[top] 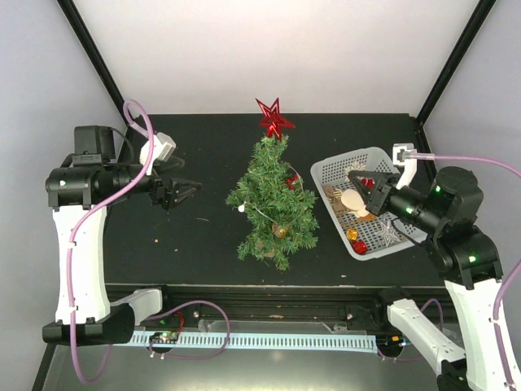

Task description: Decorate the small christmas tree

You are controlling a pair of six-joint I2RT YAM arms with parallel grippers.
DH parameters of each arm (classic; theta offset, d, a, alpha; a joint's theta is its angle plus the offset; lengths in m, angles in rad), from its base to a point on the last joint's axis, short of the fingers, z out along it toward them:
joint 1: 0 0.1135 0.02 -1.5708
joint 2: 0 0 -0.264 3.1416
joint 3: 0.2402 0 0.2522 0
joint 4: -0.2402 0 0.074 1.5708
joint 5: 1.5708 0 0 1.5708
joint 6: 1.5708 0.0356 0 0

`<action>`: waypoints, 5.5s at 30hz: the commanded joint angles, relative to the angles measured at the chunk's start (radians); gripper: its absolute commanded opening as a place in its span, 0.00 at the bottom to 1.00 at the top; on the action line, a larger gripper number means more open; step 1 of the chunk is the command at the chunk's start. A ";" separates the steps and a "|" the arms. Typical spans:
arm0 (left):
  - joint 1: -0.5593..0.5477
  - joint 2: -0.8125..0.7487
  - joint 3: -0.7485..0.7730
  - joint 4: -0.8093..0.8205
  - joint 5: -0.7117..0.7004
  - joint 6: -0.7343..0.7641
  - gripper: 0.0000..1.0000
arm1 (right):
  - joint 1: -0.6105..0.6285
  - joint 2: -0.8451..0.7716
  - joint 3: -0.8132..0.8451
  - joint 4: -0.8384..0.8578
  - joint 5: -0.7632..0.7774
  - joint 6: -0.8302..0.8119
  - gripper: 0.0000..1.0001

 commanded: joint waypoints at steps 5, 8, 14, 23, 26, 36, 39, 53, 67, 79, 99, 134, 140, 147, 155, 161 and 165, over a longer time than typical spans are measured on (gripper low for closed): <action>0.007 0.009 0.130 -0.175 0.233 0.114 0.99 | 0.033 0.024 0.169 -0.030 -0.389 -0.020 0.04; 0.007 -0.011 0.099 -0.167 0.234 0.109 0.99 | 0.036 0.026 0.175 -0.103 -0.314 -0.068 0.01; 0.006 -0.043 0.044 -0.109 0.135 0.054 0.99 | 0.036 0.087 0.140 -0.311 0.146 -0.090 0.10; 0.006 -0.041 0.016 -0.083 0.063 0.037 0.99 | -0.117 0.374 -0.076 -0.287 0.565 0.086 0.29; 0.004 -0.042 -0.008 -0.076 0.066 0.042 0.99 | -0.225 0.452 -0.177 -0.153 0.528 0.095 0.40; -0.005 -0.029 -0.061 -0.094 0.094 0.100 0.99 | -0.387 0.736 -0.199 0.055 0.452 -0.026 0.42; -0.006 -0.015 -0.076 -0.110 0.136 0.125 0.99 | -0.416 0.809 -0.204 0.100 0.408 -0.043 0.43; -0.003 0.015 -0.075 -0.133 0.191 0.160 0.99 | -0.434 0.951 -0.240 0.160 0.357 -0.053 0.43; -0.004 0.016 -0.078 -0.128 0.212 0.170 0.99 | -0.434 0.936 -0.233 0.057 0.388 -0.043 0.32; -0.003 0.006 -0.093 -0.131 0.214 0.182 0.99 | -0.434 0.836 -0.239 0.000 0.471 -0.033 0.33; -0.004 -0.018 -0.137 -0.144 0.210 0.185 0.99 | -0.379 0.987 -0.212 0.063 0.446 -0.061 0.37; -0.010 0.063 0.050 -0.180 0.192 0.171 0.99 | -0.140 0.284 -0.222 -0.045 0.314 -0.008 0.02; -0.083 0.023 0.059 -0.183 0.135 0.159 0.99 | 0.085 -0.010 -0.242 0.160 0.052 0.126 0.05; -0.186 -0.002 0.060 -0.180 0.194 0.120 0.99 | 0.368 0.034 0.005 0.060 -0.148 0.102 0.05; -0.218 -0.034 0.060 -0.179 0.311 0.090 0.99 | 0.643 0.236 0.229 -0.093 -0.167 0.050 0.06; -0.217 -0.074 -0.001 -0.177 0.401 0.084 0.82 | 0.804 0.363 0.296 -0.167 -0.085 0.008 0.05; -0.216 -0.092 -0.056 -0.138 0.462 0.036 0.70 | 0.844 0.435 0.346 -0.158 -0.097 0.001 0.05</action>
